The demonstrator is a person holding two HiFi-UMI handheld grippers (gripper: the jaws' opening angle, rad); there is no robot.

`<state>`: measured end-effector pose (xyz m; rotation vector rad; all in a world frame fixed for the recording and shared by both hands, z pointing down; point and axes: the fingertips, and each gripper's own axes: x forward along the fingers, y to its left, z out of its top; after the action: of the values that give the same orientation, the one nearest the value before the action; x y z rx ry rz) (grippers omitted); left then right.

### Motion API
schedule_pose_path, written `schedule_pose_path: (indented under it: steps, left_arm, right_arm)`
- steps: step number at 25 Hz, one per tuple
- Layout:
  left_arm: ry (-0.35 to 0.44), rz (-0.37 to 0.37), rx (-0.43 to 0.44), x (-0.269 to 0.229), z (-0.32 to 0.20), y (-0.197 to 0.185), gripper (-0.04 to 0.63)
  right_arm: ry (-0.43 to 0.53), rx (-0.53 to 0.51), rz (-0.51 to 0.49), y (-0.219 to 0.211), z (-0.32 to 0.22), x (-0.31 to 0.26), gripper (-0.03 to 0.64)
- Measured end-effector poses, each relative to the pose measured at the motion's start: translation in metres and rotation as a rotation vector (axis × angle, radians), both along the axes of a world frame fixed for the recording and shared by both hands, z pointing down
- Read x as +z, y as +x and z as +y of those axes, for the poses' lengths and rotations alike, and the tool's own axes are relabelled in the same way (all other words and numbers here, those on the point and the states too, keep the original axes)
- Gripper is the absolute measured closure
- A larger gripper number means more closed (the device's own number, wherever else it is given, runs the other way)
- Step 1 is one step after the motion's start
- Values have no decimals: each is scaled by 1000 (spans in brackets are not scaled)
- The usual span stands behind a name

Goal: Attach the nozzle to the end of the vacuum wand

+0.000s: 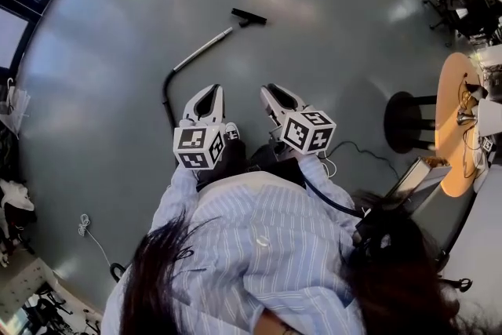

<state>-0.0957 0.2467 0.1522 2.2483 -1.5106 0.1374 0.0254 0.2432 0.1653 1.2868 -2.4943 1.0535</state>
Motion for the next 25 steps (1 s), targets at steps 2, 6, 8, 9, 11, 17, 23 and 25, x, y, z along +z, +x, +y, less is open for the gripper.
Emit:
schedule_pose_path:
  steps: [2,6,8,9,11,17,23,25]
  left_arm:
    - [-14,16,8,4,-9,-6,589]
    - [-42,35,21,11,-25,-5,589]
    - [-53,43,18,15,-37,-3,589]
    - [-57,45,15,16,-44,-3,589]
    - [-65,46,1,20,-57,-5,589]
    - [-79,40,-72,29,-109,-1,589]
    - [-90,31,-127,28,-190,-14,588]
    - [-98,33,-144,27,-225,-6,588]
  right_arm:
    - [-10,-3,12,-8,-7,1,523]
    - [-33,-1,40,-9,-23,9,523]
    - [-43,-2,41,-5,-37,13,523]
    - [-46,-4,43,-4,-44,16,523]
    - [-54,-12,47,-2,-59,22,523]
    - [-76,-56,37,12,-122,38,523]
    - [-67,-135,33,-3,-223,32,523]
    - [-58,-168,37,3,-260,27,523]
